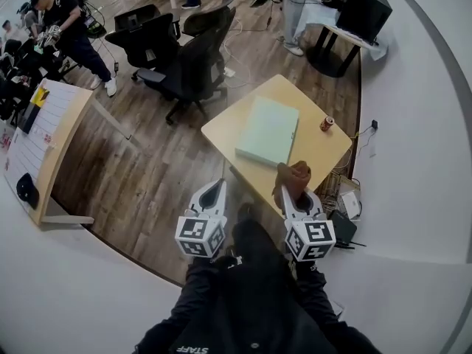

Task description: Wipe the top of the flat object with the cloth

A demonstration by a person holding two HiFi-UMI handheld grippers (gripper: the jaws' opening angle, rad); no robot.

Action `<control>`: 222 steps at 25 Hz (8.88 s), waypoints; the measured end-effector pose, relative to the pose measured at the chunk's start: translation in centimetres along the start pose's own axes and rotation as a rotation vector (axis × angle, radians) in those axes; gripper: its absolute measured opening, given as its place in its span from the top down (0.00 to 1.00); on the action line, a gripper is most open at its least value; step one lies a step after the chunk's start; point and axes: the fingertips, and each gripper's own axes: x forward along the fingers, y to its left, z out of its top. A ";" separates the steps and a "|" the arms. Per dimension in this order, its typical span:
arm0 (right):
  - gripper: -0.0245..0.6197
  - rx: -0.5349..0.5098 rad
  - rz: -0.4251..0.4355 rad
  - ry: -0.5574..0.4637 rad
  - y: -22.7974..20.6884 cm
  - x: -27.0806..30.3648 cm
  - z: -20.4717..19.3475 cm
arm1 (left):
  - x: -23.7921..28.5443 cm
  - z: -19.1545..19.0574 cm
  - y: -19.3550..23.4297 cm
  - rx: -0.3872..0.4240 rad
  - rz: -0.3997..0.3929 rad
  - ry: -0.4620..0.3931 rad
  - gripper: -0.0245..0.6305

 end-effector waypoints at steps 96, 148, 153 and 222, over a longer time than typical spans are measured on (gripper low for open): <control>0.78 0.526 -0.136 0.605 -36.9 43.0 -19.3 | 46.5 -21.5 16.8 -0.104 -0.229 0.960 0.74; 0.79 0.712 0.060 0.609 -29.1 42.2 -20.7 | 46.3 -21.5 17.0 -0.082 -0.214 0.985 0.74; 0.79 0.713 0.004 0.611 -31.7 39.8 -21.2 | 46.2 -21.6 16.8 -0.081 -0.212 0.991 0.74; 0.80 0.850 0.206 0.478 -18.4 38.8 -15.2 | 46.3 -21.8 16.7 -0.116 -0.280 1.027 0.73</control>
